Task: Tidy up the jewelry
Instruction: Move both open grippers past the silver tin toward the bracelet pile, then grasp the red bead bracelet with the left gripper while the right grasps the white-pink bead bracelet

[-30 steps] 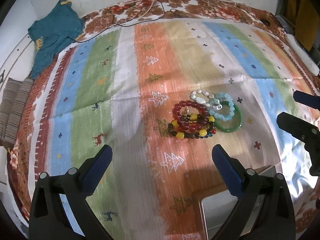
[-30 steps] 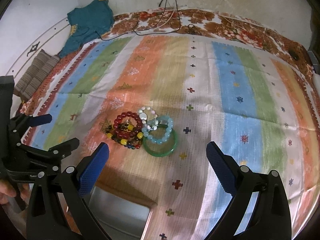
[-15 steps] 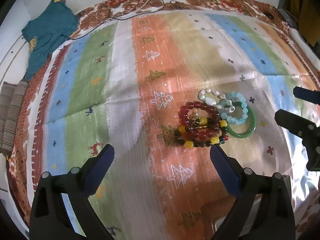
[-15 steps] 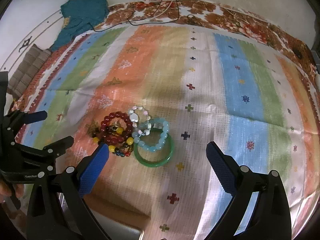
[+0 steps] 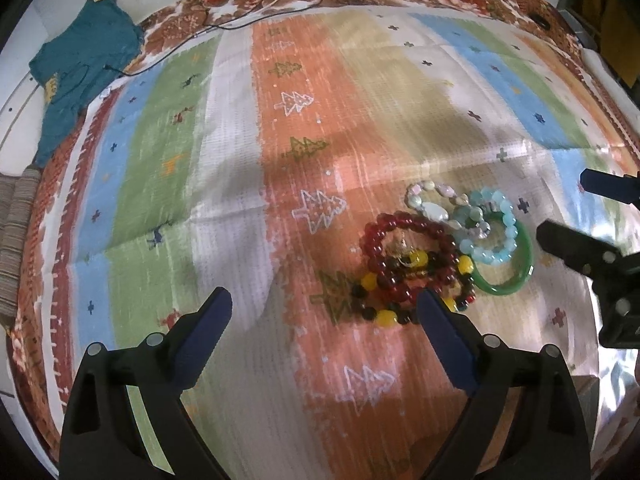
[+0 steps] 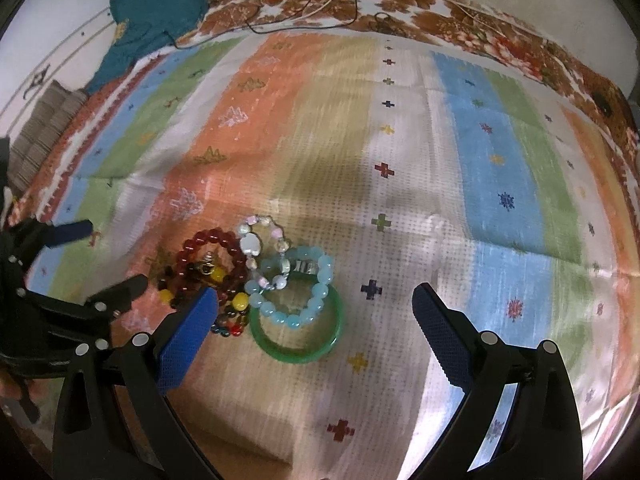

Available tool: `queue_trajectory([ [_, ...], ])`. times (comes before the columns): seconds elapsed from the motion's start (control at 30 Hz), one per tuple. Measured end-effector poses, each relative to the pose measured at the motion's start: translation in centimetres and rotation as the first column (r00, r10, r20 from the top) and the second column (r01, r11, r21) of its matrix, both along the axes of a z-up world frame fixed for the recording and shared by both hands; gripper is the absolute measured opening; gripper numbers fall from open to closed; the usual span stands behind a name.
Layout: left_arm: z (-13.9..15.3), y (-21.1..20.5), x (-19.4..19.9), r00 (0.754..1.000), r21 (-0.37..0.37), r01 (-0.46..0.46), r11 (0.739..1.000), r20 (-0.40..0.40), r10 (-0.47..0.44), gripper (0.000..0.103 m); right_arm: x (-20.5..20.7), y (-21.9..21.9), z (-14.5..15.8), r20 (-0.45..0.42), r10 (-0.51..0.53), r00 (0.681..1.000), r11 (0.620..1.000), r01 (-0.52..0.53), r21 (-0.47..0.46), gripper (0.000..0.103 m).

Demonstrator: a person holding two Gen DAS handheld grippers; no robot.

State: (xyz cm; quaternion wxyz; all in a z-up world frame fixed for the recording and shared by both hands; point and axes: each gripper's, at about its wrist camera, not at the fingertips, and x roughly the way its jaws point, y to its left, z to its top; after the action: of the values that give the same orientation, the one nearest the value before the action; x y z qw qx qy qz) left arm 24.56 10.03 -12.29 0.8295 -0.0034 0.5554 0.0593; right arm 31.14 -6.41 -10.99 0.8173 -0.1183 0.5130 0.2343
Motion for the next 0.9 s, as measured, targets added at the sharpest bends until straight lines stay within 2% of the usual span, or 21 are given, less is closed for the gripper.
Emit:
queue_trajectory([
  [0.53, -2.3, 1.0, 2.1, 1.000, -0.012, 0.013, 1.000, -0.023, -0.013, 0.087, 3.6, 1.7, -2.7, -0.047, 0.002, 0.999, 1.000, -0.003, -0.025, 0.098],
  [0.7, -2.8, 1.3, 2.8, 1.000, -0.020, 0.006, 1.000, -0.030, -0.006, 0.086, 4.1, 2.8, -2.9, -0.045, 0.020, 0.999, 0.999, -0.022, -0.035, 0.098],
  [0.8, -3.1, 1.4, 3.1, 0.999, -0.003, 0.005, 1.000, -0.034, -0.005, 0.085, 4.6, 3.0, -3.1, -0.021, -0.006, 1.000, 0.998, 0.005, -0.061, 0.098],
  [0.9, -3.3, 1.6, 3.4, 0.999, -0.014, 0.009, 1.000, -0.037, -0.009, 0.085, 4.9, 3.4, -3.6, -0.041, 0.011, 0.999, 0.998, -0.013, -0.057, 0.098],
])
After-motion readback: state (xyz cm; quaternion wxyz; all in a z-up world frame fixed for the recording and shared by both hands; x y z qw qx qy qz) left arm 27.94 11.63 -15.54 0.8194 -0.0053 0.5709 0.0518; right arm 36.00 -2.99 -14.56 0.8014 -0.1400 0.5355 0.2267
